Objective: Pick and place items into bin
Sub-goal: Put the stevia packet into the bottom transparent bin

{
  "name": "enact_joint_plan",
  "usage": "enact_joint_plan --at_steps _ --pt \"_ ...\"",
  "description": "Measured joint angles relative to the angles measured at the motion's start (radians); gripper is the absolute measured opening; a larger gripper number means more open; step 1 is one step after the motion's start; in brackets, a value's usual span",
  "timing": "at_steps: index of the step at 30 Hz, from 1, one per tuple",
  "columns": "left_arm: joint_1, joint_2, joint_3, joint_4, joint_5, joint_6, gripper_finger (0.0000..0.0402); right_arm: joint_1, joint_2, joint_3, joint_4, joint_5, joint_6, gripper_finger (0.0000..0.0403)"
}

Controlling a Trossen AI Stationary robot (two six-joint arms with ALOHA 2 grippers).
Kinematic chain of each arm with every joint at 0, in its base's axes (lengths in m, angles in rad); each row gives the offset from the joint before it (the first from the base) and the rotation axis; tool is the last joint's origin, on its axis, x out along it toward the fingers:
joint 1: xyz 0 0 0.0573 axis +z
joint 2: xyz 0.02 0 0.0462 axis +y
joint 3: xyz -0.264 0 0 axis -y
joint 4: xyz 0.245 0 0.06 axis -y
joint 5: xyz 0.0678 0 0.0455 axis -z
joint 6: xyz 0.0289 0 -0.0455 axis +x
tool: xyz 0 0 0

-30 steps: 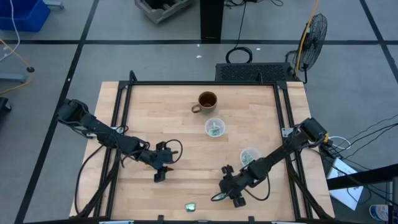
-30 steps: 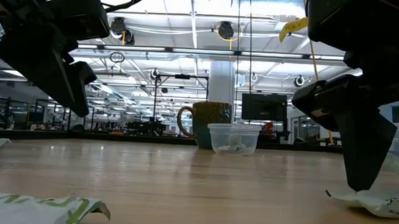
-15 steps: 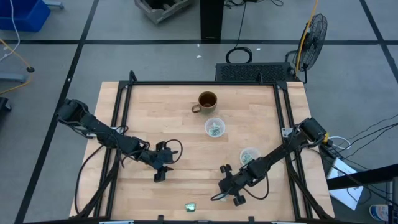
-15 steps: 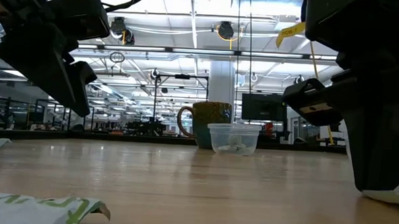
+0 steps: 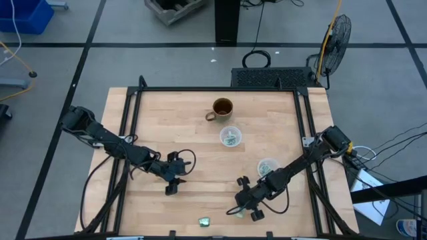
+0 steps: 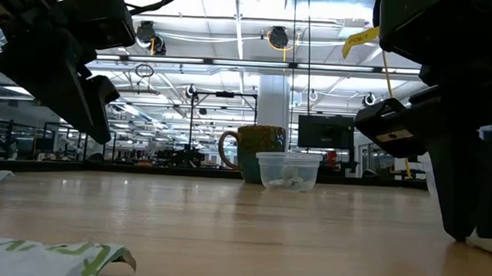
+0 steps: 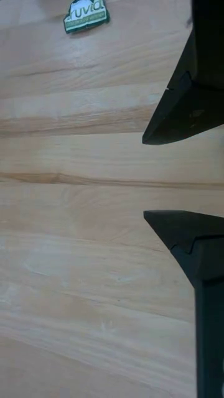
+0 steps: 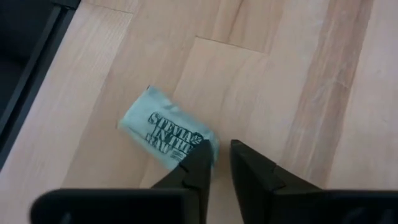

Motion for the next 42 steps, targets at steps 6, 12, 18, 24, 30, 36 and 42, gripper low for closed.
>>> enact_joint_plan --at_steps 6,12,18,24,30,36,42 --pt "0.000 0.000 0.000 0.000 0.000 0.000 0.0189 0.009 -0.011 0.000 -0.009 0.004 -0.003 0.0112" --pt "0.000 0.000 0.000 0.000 0.000 0.000 0.0189 0.014 -0.065 0.000 0.011 0.010 -0.071 0.0134" --pt "0.000 0.000 0.000 0.000 -0.005 0.000 0.0189 0.021 -0.015 0.000 0.010 0.006 -0.145 0.0134" --pt "0.000 0.000 0.001 0.000 -0.009 0.003 0.0189 0.012 0.019 0.000 0.098 -0.021 -0.210 0.0134" --pt "0.000 0.000 0.001 -0.003 -0.009 0.003 0.0189 -0.001 0.054 0.004 0.105 -0.064 -0.200 0.0118" --pt "0.000 0.000 0.001 -0.003 -0.009 0.010 0.0189 -0.010 0.057 0.005 0.067 -0.061 -0.203 0.0048" --pt "0.000 0.000 0.001 -0.002 -0.009 0.041 0.0189 -0.020 0.043 0.004 0.056 -0.065 -0.242 0.0010"
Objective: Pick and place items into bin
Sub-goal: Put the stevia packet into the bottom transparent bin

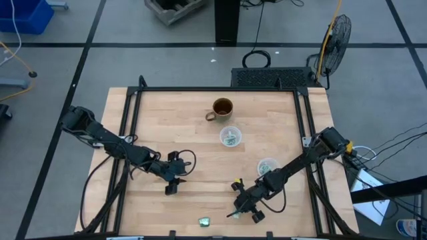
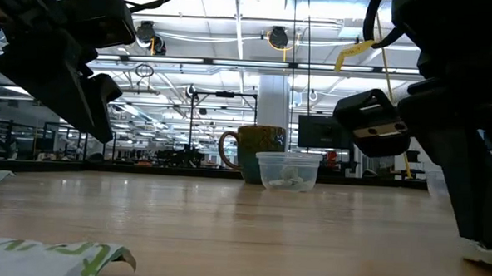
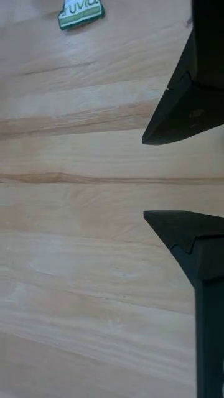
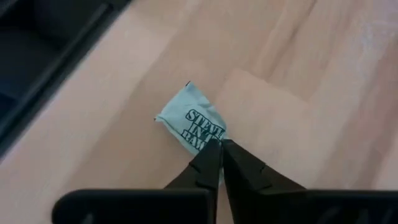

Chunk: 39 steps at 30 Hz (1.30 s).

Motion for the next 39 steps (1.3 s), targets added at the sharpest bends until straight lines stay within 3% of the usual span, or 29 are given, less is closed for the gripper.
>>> enact_joint_plan --at_steps 6,13,17,22,31,39 --pt "0.000 0.000 0.000 0.000 0.000 0.013 0.0189 0.001 -0.138 -0.009 -0.185 0.145 -0.022 0.0002" --pt "0.000 0.000 0.000 0.002 -0.005 0.013 0.0189 0.002 -0.419 -0.005 -0.526 0.426 0.213 0.0002" --pt "0.000 0.000 0.000 0.002 -0.020 0.010 0.0189 0.001 -0.536 -0.003 -0.779 0.471 0.417 0.0003" --pt "0.000 0.000 0.000 0.002 -0.030 0.021 0.0189 0.002 -0.554 -0.005 -1.092 0.465 0.698 0.0002" --pt "0.000 0.000 0.000 0.002 -0.052 0.036 0.0189 -0.023 -0.517 -0.153 -0.999 0.403 0.673 0.0023" --pt "0.000 0.000 0.000 0.004 -0.051 0.033 0.0189 -0.061 -0.518 -0.174 -0.932 0.385 0.574 0.0066"
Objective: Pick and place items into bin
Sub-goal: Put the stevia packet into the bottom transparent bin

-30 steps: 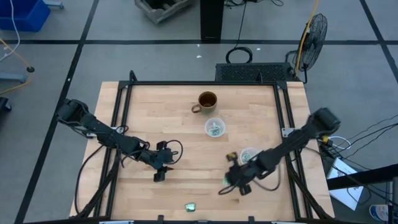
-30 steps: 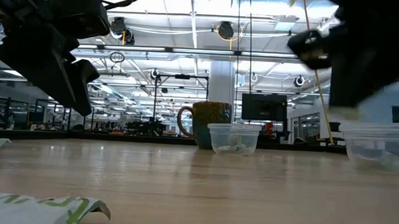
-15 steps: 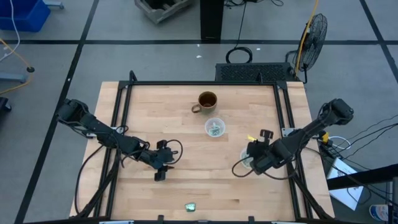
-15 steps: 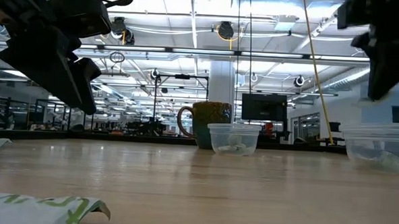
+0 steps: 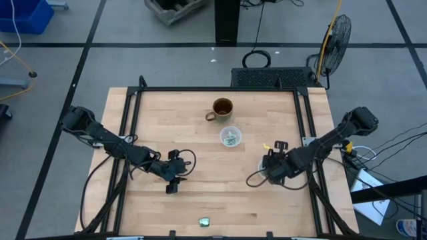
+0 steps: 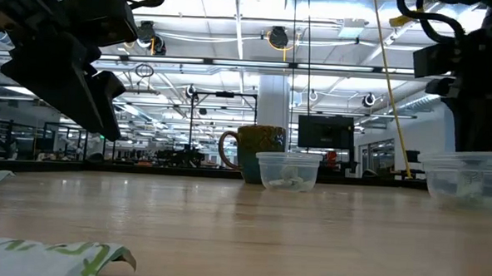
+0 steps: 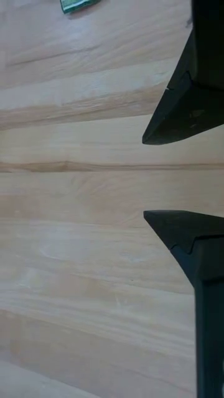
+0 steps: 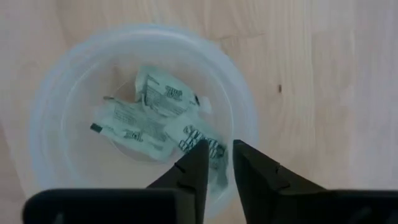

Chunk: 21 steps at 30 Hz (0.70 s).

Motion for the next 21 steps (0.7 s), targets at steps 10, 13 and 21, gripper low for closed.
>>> enact_joint_plan --at_steps 10,13,21 --pt "0.000 0.000 0.000 0.029 0.000 0.000 0.0189 -0.005 -0.001 0.025 0.211 -0.001 -0.127 0.0109" --pt "0.000 0.000 -0.001 0.048 0.000 0.000 0.0189 -0.005 -0.011 0.064 0.308 -0.001 -0.228 0.0111" --pt "-0.018 0.000 -0.001 0.194 0.089 0.018 0.0188 0.004 -0.015 0.064 0.781 -0.084 -0.543 0.0111"
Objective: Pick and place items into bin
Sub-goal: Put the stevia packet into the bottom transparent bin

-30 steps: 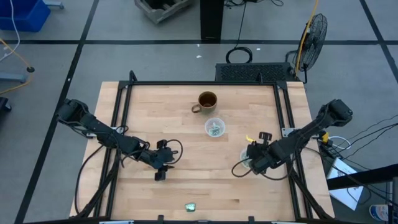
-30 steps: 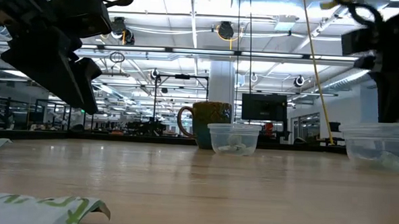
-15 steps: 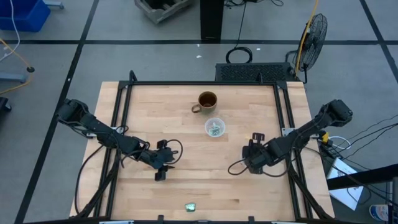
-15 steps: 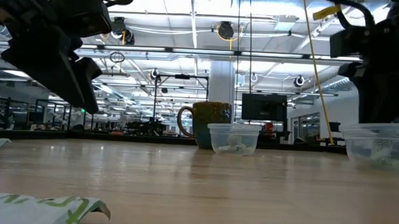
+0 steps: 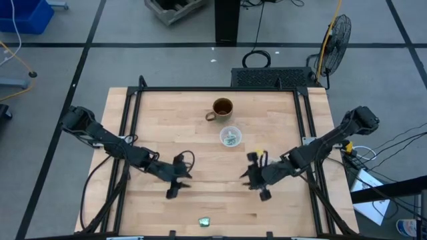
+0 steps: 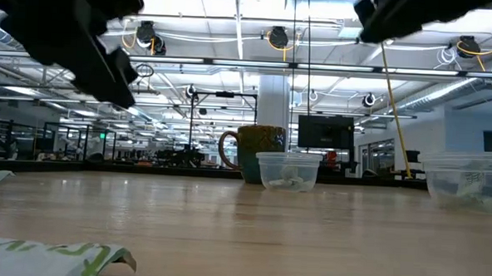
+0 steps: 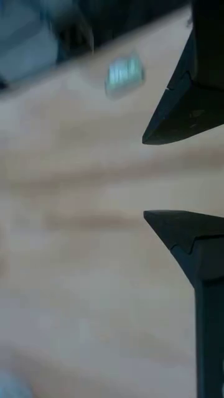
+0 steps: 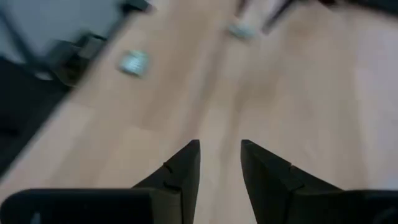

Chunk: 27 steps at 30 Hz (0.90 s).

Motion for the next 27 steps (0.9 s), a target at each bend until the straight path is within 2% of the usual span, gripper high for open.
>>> enact_joint_plan --at_steps 2,7,12,17,22,24,27 --pt "-0.023 0.000 0.000 0.057 0.015 0.033 0.0188 0.002 0.012 -0.014 0.073 -0.023 -0.058 0.0113" --pt "-0.084 0.028 0.000 0.142 0.017 0.012 0.0188 -0.002 0.013 -0.033 0.109 0.000 -0.068 0.0112" --pt "-0.125 0.165 0.007 0.324 0.029 0.006 0.0188 -0.004 0.014 -0.045 0.103 0.036 -0.068 0.0110" --pt "-0.113 0.307 0.092 0.402 0.150 0.051 0.0188 -0.010 0.014 -0.045 0.104 0.036 -0.068 0.0111" --pt "-0.101 0.372 0.208 0.250 0.259 0.107 0.0188 -0.010 0.014 -0.046 0.105 0.034 -0.069 0.0112" --pt "-0.101 0.357 0.252 0.136 0.260 0.148 0.0188 -0.010 0.014 -0.046 0.113 0.030 -0.070 0.0112" --pt "-0.101 0.311 0.301 -0.108 0.230 0.189 0.0188 -0.010 0.045 -0.046 0.195 -0.044 -0.074 0.0114"
